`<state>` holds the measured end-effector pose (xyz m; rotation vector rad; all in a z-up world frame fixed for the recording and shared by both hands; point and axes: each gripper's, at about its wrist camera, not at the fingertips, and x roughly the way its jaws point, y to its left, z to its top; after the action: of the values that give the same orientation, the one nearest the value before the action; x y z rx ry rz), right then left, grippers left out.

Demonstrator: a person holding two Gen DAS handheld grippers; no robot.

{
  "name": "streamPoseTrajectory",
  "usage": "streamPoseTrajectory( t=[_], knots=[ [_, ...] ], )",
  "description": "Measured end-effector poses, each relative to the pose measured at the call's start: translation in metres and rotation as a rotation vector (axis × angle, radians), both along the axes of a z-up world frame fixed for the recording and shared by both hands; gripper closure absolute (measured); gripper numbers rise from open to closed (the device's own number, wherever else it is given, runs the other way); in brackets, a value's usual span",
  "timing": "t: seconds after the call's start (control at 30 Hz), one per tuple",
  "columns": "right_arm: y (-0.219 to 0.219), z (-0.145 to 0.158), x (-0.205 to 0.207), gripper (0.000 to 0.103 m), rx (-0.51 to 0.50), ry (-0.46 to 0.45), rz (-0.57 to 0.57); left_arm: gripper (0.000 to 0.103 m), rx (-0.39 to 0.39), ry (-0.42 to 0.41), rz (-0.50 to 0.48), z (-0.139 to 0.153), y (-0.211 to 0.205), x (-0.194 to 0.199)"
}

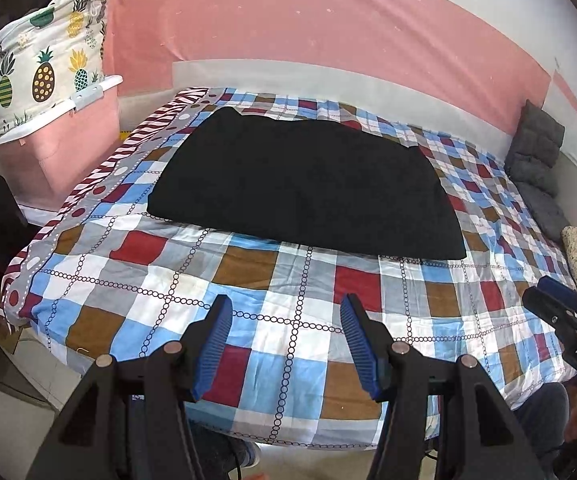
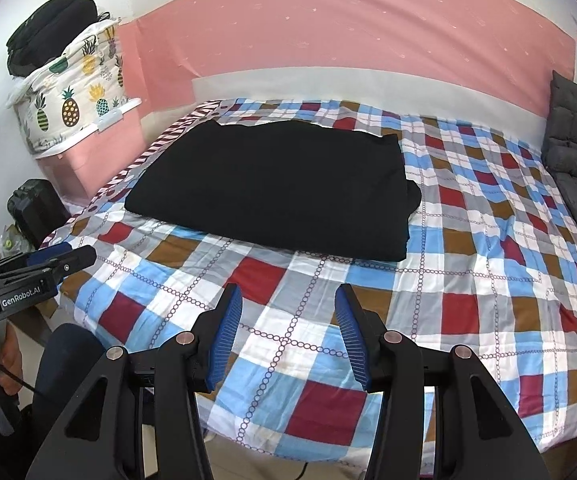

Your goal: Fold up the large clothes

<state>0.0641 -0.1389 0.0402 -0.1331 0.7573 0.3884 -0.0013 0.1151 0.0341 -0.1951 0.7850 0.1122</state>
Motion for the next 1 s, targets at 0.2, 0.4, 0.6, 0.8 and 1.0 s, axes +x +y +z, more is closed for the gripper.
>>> streamPoseTrajectory(
  t=[0.2,0.4,0.6,0.8,1.0],
  knots=[
    [0.0013,-0.0025,-0.0008,0.054,0.002,0.006,0.000,0.045,0.024,0.009,-0.005,-0.0019,-0.0049,0.0013],
    [0.0004,-0.0045,0.0004,0.054,0.000,0.011,-0.001,0.045,0.032,0.022,-0.003,-0.0055,-0.0058,0.0034],
    [-0.0011,-0.0069,0.0021,0.054,0.001,0.016,0.004,0.045,0.043,0.025,-0.003,-0.0064,-0.0080,0.0042],
    [0.0003,-0.0080,0.0021,0.054,0.000,0.018,0.007,0.045,0.040,0.027,-0.004,-0.0075,-0.0082,0.0044],
    [0.0022,-0.0092,0.0022,0.054,0.000,0.020,0.012,0.045,0.040,0.029,-0.006,-0.0078,-0.0079,0.0044]
  ],
)
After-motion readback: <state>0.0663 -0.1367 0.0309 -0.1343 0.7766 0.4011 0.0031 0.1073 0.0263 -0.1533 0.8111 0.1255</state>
